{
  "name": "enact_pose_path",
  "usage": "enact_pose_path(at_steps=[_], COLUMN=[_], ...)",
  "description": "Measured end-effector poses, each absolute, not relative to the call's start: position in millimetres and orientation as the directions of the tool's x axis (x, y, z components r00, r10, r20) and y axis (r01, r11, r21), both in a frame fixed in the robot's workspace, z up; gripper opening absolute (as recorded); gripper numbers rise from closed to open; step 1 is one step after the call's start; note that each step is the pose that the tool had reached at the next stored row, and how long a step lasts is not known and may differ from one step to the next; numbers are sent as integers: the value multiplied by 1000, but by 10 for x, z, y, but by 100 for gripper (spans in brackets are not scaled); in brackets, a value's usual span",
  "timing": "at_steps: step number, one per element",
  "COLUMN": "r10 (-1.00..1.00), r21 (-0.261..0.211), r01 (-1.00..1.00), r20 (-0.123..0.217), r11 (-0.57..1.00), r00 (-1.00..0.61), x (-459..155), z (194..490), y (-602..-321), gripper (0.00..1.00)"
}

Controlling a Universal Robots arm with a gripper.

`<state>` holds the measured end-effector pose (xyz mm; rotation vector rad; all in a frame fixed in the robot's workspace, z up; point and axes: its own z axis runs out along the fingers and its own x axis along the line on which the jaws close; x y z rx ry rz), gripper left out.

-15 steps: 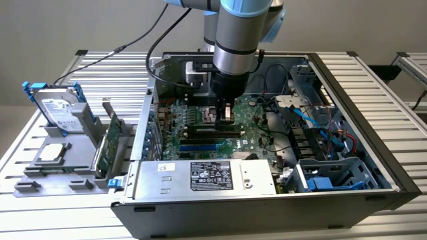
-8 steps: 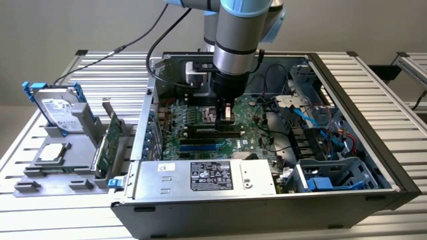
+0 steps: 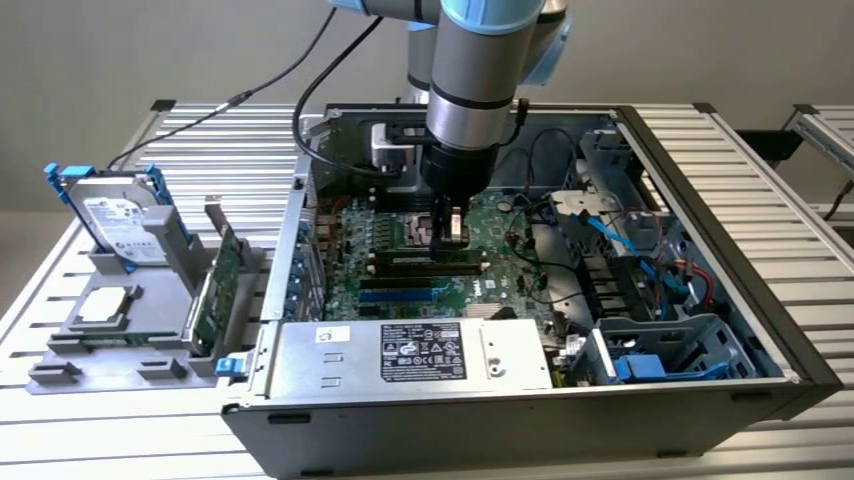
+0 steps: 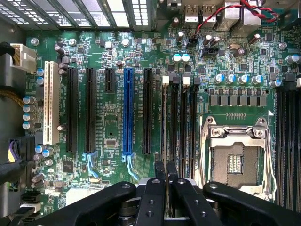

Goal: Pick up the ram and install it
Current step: 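Insert the ram into the slot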

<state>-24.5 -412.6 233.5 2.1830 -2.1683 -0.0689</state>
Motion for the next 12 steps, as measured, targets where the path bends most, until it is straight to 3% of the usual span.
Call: enact_pose_path(at_steps=[12], r10=[-1000], r21=[66], r01=[-998], r20=[13], r11=[-6], r00=[7], x=[-245], z=[2335], y=[-4126], gripper=[13])
